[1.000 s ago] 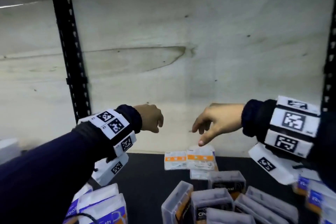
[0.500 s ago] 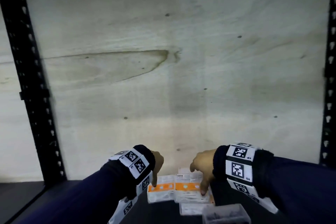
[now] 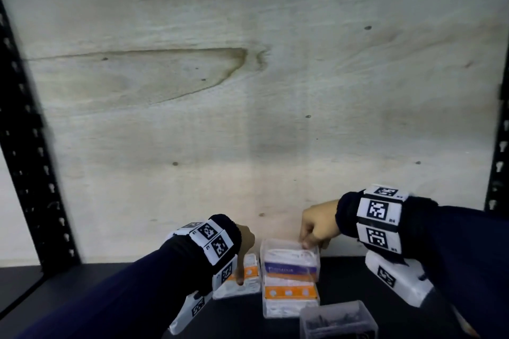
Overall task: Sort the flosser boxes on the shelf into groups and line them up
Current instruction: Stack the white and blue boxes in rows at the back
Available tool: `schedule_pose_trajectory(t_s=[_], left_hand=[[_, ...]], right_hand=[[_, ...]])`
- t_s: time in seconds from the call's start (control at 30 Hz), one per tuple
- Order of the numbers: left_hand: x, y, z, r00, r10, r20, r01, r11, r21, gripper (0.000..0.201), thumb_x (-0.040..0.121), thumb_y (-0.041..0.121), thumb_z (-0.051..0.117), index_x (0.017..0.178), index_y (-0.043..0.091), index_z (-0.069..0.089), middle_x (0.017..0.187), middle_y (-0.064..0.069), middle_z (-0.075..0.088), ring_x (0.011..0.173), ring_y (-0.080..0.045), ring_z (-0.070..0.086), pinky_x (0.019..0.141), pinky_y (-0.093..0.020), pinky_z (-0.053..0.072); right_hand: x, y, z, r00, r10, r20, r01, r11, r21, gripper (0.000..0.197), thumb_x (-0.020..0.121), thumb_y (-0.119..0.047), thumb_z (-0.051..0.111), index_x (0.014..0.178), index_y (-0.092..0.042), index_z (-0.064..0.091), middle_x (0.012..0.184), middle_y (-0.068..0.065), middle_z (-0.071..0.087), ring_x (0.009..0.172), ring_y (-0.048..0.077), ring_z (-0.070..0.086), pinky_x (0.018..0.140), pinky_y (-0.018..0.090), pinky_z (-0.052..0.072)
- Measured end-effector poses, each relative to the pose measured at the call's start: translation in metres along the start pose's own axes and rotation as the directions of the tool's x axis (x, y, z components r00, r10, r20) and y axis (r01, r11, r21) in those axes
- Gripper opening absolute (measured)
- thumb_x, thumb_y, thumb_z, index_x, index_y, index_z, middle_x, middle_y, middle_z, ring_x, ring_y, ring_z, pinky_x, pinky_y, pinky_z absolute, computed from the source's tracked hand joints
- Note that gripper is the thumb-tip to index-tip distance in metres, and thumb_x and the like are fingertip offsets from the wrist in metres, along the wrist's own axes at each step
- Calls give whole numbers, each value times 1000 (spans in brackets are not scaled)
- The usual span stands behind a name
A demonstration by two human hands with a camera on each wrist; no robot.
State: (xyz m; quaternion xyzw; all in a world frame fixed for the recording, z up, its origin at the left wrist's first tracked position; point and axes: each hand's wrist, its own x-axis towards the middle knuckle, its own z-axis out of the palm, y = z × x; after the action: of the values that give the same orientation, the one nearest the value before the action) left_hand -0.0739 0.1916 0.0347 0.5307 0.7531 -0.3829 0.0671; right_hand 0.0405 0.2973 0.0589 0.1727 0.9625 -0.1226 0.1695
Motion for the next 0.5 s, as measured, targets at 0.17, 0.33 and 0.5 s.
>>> schedule_pose_trajectory(t_s=[0.17,0.33,0.5], left_hand=[[2,-7,9,1000,4,-17,-5,999,-41,37,94,33,54,72,3,49,66,-5,37,58,-22,35,53,-25,30],[4,-20,23,999,33,-28,-37,984,-172,35,87,45,61,92,12,48,92,-4,45,85,-18,40,75,-25,32],[2,-11,17,999,34,-16,-35,994,-100,44,82,43,67,85,5,45,79,-7,49,69,-24,44,54,-25,34]], right_hand=[[6,11,-1,995,53,-85,-51,998,26,31,95,-14,48,119,-1,63,112,21,68,53,1,58,53,7,44],[-2,1,-1,996,-29,-85,32,999,40,45,87,-39,59,118,-8,66,109,7,69,86,11,56,84,25,50],[-6,-10,0,999,-40,-15,40,999,-28,48,82,-39,65,121,-10,63,122,6,66,98,13,58,101,30,47]])
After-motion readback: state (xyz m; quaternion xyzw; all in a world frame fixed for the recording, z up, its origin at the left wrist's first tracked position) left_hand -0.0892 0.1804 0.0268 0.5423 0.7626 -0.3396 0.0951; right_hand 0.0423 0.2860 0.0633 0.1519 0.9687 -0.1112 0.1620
